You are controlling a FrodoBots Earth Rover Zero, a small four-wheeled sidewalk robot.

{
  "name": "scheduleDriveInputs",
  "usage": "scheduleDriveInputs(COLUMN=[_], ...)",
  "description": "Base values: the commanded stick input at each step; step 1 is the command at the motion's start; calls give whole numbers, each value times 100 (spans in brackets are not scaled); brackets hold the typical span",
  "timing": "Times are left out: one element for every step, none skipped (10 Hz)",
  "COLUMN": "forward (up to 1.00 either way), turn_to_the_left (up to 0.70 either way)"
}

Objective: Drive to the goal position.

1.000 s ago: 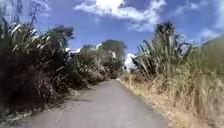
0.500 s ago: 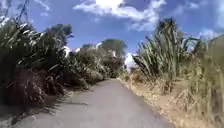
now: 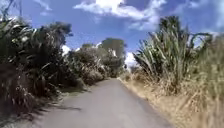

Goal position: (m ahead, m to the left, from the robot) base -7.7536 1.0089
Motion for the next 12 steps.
scheduleDriveInputs(forward=[70, 70, 70, 70, 70, 70, 70, 70, 70, 70, 70, 70], turn_to_the_left=[0, 0, 0, 0, 0, 0, 0, 0, -9, -7, -4, -2])
